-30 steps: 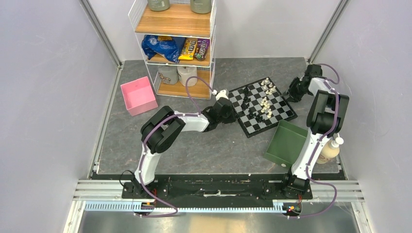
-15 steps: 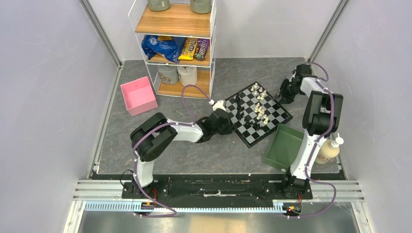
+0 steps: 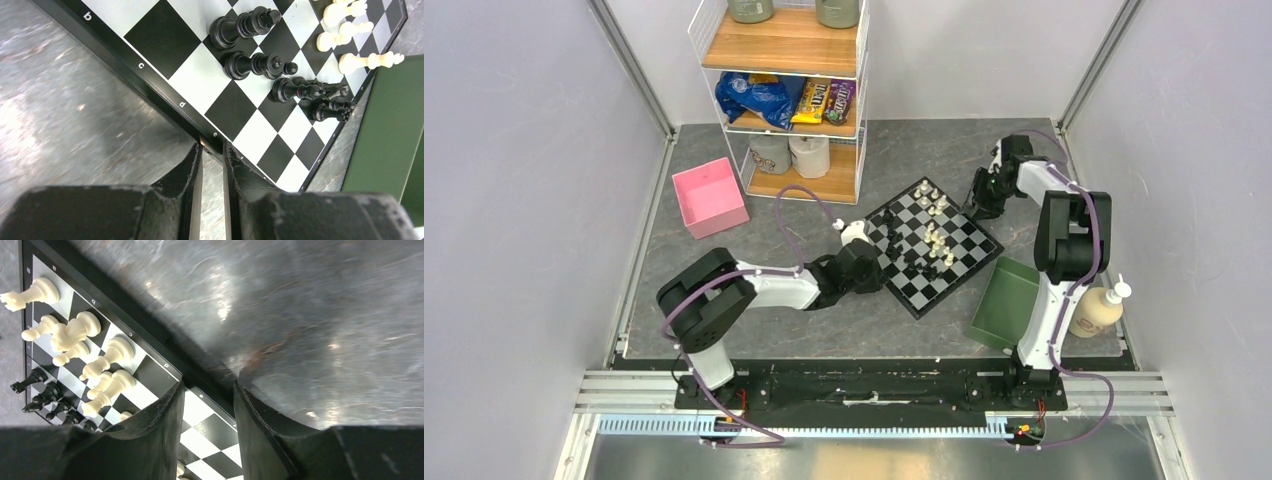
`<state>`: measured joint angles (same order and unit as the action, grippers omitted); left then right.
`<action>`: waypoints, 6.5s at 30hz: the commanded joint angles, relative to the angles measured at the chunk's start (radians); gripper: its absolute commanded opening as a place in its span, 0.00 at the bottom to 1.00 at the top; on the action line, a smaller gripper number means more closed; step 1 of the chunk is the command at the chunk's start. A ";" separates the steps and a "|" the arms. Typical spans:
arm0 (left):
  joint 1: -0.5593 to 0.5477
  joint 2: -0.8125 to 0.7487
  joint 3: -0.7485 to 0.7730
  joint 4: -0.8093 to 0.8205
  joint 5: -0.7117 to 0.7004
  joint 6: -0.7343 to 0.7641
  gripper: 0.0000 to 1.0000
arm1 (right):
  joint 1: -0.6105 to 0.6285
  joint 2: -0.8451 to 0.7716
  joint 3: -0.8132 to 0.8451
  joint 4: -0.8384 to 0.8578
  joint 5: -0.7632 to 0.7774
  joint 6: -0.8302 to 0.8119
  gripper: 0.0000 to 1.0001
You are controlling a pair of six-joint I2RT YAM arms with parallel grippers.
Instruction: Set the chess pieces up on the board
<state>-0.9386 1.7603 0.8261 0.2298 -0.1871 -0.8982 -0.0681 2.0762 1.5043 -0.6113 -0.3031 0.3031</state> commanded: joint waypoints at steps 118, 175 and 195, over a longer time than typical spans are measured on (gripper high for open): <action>0.605 -0.756 0.056 -0.543 -0.186 0.378 1.00 | 0.692 -0.069 0.106 -0.093 0.419 0.128 0.15; 0.653 -0.754 0.041 -0.543 -0.152 0.386 1.00 | 0.655 -0.096 0.006 -0.054 0.433 0.079 0.18; 0.664 -0.736 0.050 -0.532 -0.128 0.384 1.00 | 0.735 -0.464 -0.258 -0.106 0.325 0.129 0.59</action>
<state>-0.2821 1.0218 0.8677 -0.3412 -0.3294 -0.5407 0.6048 1.6573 1.3327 -0.6960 0.0731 0.3782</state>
